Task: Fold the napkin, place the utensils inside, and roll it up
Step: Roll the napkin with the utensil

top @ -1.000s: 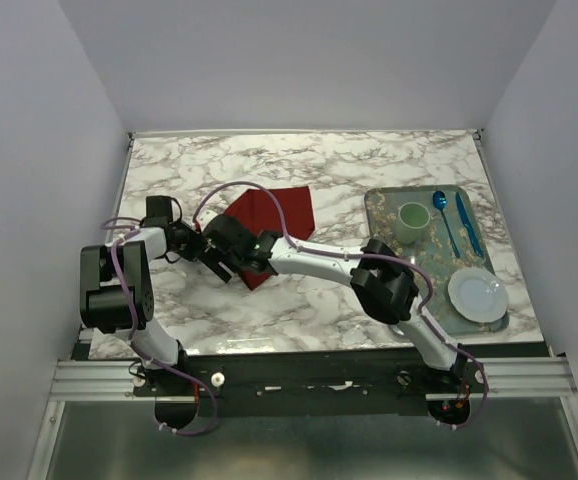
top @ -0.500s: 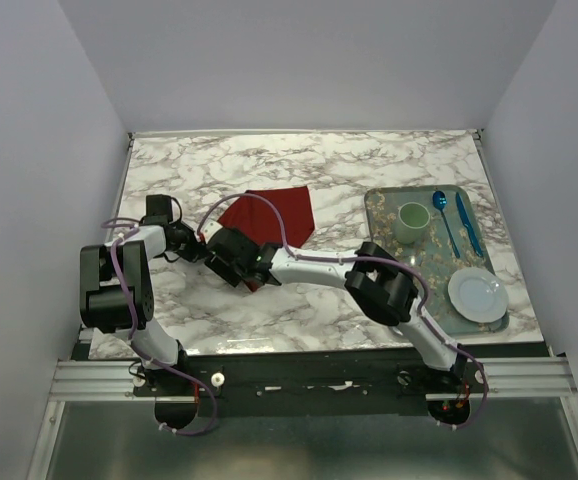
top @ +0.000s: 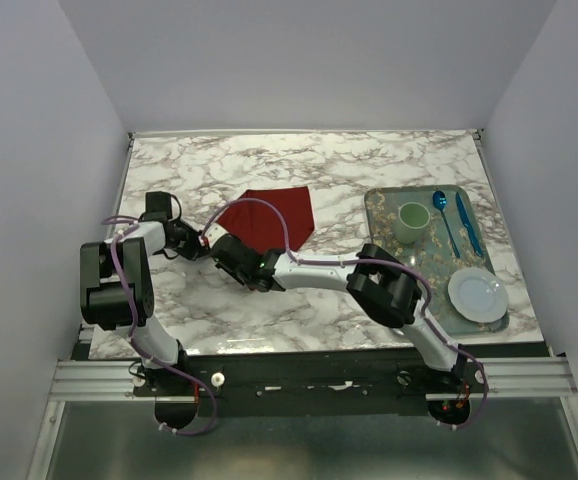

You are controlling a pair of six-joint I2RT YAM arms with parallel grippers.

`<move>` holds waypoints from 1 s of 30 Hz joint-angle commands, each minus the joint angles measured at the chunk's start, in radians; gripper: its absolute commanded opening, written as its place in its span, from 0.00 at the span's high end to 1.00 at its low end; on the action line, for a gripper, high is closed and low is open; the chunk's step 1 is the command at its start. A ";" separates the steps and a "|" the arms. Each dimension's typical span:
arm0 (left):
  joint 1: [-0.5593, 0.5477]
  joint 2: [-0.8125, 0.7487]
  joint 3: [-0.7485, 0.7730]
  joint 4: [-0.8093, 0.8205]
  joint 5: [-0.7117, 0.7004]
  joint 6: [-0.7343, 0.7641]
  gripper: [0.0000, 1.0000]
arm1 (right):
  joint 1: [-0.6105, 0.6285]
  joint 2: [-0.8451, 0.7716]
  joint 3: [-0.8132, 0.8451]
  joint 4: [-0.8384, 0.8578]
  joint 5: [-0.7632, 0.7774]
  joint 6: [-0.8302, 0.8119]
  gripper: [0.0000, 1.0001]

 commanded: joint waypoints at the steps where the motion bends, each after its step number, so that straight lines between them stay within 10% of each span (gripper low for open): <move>1: 0.007 0.024 0.025 -0.020 -0.021 0.028 1.00 | 0.000 -0.026 -0.024 -0.048 -0.080 0.012 0.80; 6: 0.006 0.009 0.036 -0.030 -0.087 0.065 1.00 | -0.058 -0.058 -0.019 -0.071 -0.281 0.070 0.99; 14: -0.034 -0.019 0.074 -0.075 -0.202 0.085 1.00 | -0.192 -0.086 -0.041 -0.077 -0.802 0.162 0.99; 30: -0.166 -0.014 0.192 -0.156 -0.387 0.022 1.00 | -0.359 0.026 -0.124 0.081 -1.198 0.297 0.99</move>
